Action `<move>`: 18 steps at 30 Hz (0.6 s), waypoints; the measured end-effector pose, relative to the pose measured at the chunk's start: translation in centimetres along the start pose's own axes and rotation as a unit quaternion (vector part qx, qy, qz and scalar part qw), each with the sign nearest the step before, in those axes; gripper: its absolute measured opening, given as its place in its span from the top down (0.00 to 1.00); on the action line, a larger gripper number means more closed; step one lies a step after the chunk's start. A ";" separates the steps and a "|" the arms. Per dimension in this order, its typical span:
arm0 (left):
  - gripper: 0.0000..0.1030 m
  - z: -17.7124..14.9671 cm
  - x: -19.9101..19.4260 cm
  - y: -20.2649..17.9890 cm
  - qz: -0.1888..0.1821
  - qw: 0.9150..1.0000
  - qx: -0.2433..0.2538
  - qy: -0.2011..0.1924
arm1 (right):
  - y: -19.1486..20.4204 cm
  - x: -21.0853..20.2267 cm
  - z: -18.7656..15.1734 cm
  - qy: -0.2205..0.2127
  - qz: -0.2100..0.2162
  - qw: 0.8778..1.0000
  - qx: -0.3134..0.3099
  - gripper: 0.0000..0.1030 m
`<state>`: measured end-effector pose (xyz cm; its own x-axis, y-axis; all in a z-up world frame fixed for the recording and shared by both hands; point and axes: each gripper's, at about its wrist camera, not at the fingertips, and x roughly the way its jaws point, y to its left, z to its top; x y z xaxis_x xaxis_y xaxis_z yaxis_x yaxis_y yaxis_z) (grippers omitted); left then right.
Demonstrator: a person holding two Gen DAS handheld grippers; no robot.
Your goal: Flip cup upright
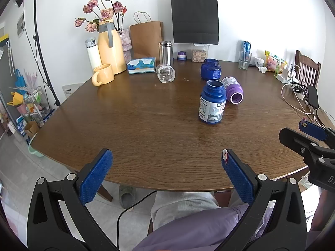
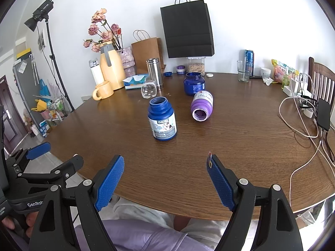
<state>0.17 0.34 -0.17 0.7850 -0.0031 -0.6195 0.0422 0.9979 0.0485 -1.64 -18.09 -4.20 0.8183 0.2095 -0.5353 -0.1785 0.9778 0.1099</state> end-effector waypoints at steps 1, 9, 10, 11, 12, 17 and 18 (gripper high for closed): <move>0.00 0.0 0.0 0.0 0.000 1.000 0.000 0.000 | 0.0 0.0 0.0 0.000 0.000 1.000 0.000 0.18; 0.00 -0.1 0.1 0.0 0.000 1.000 0.000 0.000 | 0.0 0.0 0.0 0.000 0.000 1.000 0.001 0.18; 0.00 -0.1 0.1 0.0 0.000 1.000 0.000 0.000 | 0.0 0.0 -0.1 0.000 0.000 1.000 0.001 0.18; 0.00 -0.1 0.1 0.0 0.000 1.000 0.000 0.000 | 0.0 0.0 0.0 0.000 0.000 1.000 0.001 0.18; 0.00 -0.1 0.1 0.0 0.000 1.000 0.000 0.000 | 0.0 0.0 0.0 0.000 0.000 1.000 0.001 0.18; 0.00 -0.2 0.1 0.0 0.001 1.000 0.000 0.001 | 0.0 0.0 0.0 0.000 0.000 1.000 0.001 0.18; 0.00 -0.2 0.1 0.1 0.000 1.000 0.000 0.001 | 0.0 0.0 0.0 0.000 0.000 1.000 0.001 0.18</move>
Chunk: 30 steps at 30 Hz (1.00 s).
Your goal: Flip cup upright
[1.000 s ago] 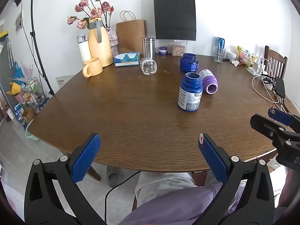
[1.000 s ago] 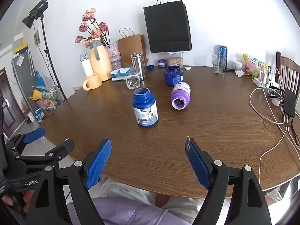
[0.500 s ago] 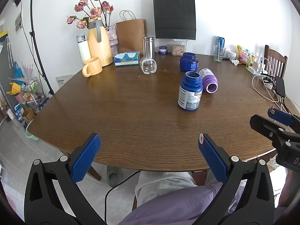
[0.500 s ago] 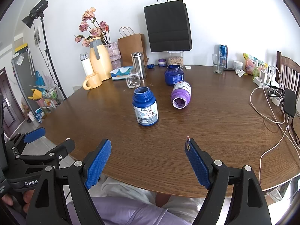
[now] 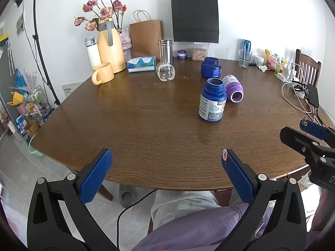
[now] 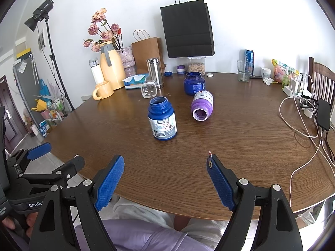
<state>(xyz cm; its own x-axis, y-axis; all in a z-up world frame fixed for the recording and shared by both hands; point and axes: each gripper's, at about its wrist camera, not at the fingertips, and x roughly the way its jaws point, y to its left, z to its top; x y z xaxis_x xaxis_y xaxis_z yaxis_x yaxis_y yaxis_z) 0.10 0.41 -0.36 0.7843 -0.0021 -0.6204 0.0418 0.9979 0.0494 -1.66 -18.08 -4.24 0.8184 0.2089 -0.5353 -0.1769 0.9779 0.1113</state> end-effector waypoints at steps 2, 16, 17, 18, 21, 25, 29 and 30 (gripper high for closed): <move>0.00 0.0 0.0 0.0 0.000 1.000 0.000 0.001 | 0.0 0.0 0.0 0.000 0.000 1.000 0.000 0.18; 0.00 -0.4 0.2 -0.1 0.000 1.000 0.000 0.004 | 0.0 0.0 0.0 0.001 0.000 1.000 0.000 0.18; 0.00 -0.6 0.3 -0.2 0.001 1.000 0.000 0.004 | 0.0 0.0 -0.1 0.000 0.000 1.000 0.000 0.18; 0.00 -0.7 0.2 -0.2 0.001 1.000 0.000 0.003 | 0.0 0.0 -0.1 0.000 0.000 1.000 0.000 0.18; 0.00 -0.6 0.4 -0.1 0.001 1.000 0.000 0.004 | 0.0 0.1 -0.1 0.001 0.000 1.000 0.000 0.18; 0.00 -0.7 0.4 -0.2 0.001 1.000 0.000 0.005 | 0.0 0.1 -0.1 0.001 0.000 1.000 -0.001 0.18; 0.00 -0.6 0.4 -0.2 0.000 1.000 0.000 0.005 | 0.0 0.2 -0.1 0.001 0.000 1.000 0.000 0.18; 0.00 -0.6 0.4 -0.2 0.000 1.000 0.000 0.005 | 0.0 0.1 -0.1 0.001 0.000 1.000 0.000 0.18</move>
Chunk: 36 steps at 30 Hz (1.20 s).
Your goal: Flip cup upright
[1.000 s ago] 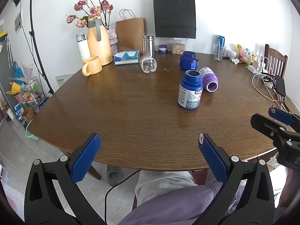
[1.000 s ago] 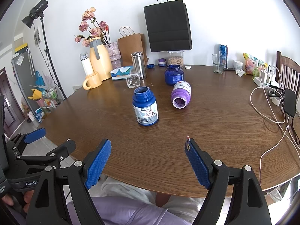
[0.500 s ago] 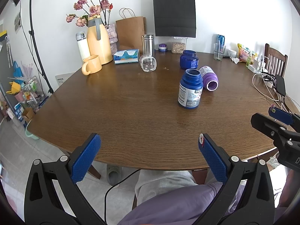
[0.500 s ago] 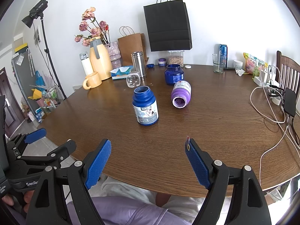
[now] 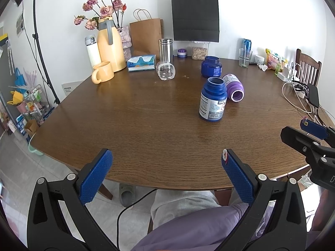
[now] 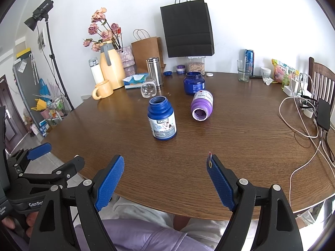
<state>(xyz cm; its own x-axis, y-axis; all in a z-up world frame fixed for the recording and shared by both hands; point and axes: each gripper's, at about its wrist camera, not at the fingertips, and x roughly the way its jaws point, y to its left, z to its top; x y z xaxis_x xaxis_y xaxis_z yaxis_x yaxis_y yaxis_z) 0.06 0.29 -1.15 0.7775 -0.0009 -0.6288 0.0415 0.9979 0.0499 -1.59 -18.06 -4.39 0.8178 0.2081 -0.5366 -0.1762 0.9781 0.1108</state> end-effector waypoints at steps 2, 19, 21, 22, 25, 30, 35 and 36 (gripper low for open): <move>0.00 0.0 0.0 0.0 0.000 1.000 0.000 0.000 | 0.0 0.0 0.0 0.000 0.000 1.000 0.000 0.18; 0.00 0.1 0.1 0.0 0.000 1.000 0.000 0.002 | -0.1 0.2 -0.2 0.002 0.000 1.000 0.000 0.18; 0.00 0.1 0.1 0.0 0.000 1.000 0.000 0.002 | 0.0 0.2 -0.2 0.002 0.000 1.000 0.000 0.18; 0.00 0.1 0.1 0.0 0.000 1.000 0.000 0.002 | 0.0 0.2 -0.2 0.002 0.000 1.000 -0.001 0.18; 0.00 0.1 0.1 0.0 0.000 1.000 0.000 0.003 | 0.0 0.2 -0.2 0.002 0.000 1.000 -0.001 0.18; 0.00 0.1 0.1 0.0 0.000 1.000 -0.001 0.003 | -0.1 0.3 -0.4 0.003 0.000 1.000 -0.001 0.18; 0.00 0.4 0.4 0.4 0.002 1.000 -0.004 -0.004 | 0.2 1.0 0.7 -0.001 0.009 1.000 -0.020 0.18; 0.00 0.8 0.7 0.6 -0.001 1.000 -0.005 -0.002 | 0.1 1.4 1.2 0.001 0.014 1.000 -0.024 0.18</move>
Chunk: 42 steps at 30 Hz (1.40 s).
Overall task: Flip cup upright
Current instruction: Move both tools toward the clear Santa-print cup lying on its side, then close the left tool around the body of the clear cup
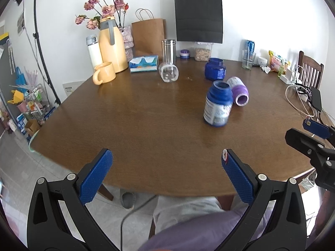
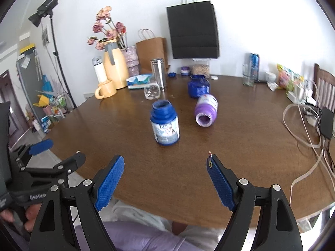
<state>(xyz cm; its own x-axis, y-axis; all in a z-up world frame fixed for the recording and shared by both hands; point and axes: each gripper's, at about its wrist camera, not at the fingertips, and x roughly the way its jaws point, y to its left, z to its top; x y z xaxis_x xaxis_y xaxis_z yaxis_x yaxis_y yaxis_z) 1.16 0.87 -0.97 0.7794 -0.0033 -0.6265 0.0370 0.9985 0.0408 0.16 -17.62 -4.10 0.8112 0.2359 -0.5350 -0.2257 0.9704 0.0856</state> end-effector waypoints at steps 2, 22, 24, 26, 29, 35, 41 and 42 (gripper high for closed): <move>0.00 1.0 1.3 0.9 -0.015 1.000 -0.013 0.017 | -0.1 0.9 1.8 0.000 0.011 1.000 -0.010 0.18; 0.00 17.1 18.7 6.5 -0.065 0.996 -0.036 0.049 | 6.3 25.7 22.8 0.136 0.069 0.987 -0.054 0.18; 0.00 18.7 20.9 7.3 -0.068 0.994 -0.052 0.064 | 5.7 28.2 23.6 0.157 0.075 0.984 -0.023 0.18; 0.00 19.9 22.9 7.4 -0.072 0.993 -0.054 0.072 | 5.1 30.2 24.3 0.170 0.062 0.984 0.004 0.18; 0.00 21.6 26.8 7.0 -0.064 0.993 -0.048 0.089 | 3.9 33.2 25.3 0.179 0.051 0.981 0.051 0.18; 0.00 23.8 32.7 7.5 -0.096 0.981 -0.103 0.132 | 1.5 38.3 25.8 0.182 0.045 0.974 0.127 0.18; 0.02 24.2 36.1 5.7 -0.092 0.980 -0.093 0.148 | -1.1 40.1 24.9 0.169 0.022 0.975 0.144 0.18; 0.04 24.1 36.7 5.3 -0.082 0.982 -0.085 0.150 | -1.3 40.3 24.9 0.170 0.015 0.976 0.135 0.18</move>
<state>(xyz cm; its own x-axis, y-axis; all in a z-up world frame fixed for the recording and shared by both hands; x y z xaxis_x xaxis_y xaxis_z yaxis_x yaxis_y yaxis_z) 45.04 4.70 -4.98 0.5516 -0.1748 -0.8156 0.0228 0.9806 -0.1948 46.59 -8.10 -4.90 0.5699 0.2792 -0.7728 -0.0593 0.9520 0.3002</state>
